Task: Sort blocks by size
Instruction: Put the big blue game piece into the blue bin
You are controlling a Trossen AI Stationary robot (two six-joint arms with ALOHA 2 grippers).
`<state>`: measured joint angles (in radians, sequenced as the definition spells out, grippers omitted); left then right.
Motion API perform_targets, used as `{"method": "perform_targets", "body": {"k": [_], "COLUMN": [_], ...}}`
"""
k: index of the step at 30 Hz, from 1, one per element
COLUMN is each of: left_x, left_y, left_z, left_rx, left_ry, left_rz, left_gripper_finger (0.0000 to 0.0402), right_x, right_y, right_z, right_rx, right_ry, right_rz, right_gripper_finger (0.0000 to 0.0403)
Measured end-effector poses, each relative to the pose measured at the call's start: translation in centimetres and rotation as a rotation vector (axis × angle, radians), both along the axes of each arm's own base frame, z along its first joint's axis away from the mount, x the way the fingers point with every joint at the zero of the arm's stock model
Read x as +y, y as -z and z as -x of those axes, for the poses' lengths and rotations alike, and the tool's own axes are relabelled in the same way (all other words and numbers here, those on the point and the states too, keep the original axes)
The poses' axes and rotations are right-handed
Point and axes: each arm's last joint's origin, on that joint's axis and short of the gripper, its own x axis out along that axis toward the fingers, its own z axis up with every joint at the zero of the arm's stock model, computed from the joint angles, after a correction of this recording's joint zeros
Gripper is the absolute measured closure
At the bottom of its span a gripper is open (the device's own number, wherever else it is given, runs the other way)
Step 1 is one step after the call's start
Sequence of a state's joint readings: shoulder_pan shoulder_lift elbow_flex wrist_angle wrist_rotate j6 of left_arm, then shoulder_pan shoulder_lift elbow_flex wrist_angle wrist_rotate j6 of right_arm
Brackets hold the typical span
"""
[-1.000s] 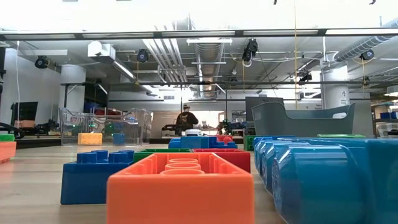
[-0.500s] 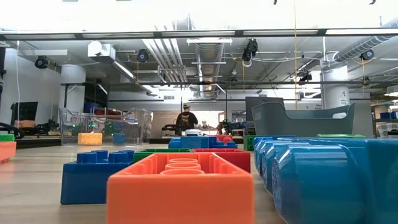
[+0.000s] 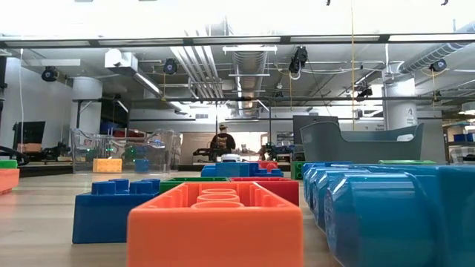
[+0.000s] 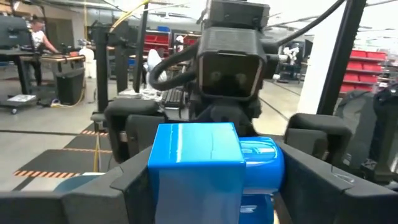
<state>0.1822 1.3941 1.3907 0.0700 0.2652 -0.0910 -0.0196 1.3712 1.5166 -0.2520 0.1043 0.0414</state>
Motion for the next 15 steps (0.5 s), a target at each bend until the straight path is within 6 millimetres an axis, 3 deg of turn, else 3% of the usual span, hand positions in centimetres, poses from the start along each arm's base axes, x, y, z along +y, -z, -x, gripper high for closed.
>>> {"method": "perform_targets", "body": {"k": [15], "left_x": [-0.01], "left_y": [0.68], "left_z": [-0.11], "left_rx": [0.056], "left_ry": [0.010], "left_rz": [0.032], "left_gripper_finger": [0.0147], "right_x": [0.07], "right_y": [-0.13], "right_z": [0.20], "right_rx": [0.002], "right_ry": [-0.035], "right_rz": [0.011], "right_gripper_finger": [0.0049]}}
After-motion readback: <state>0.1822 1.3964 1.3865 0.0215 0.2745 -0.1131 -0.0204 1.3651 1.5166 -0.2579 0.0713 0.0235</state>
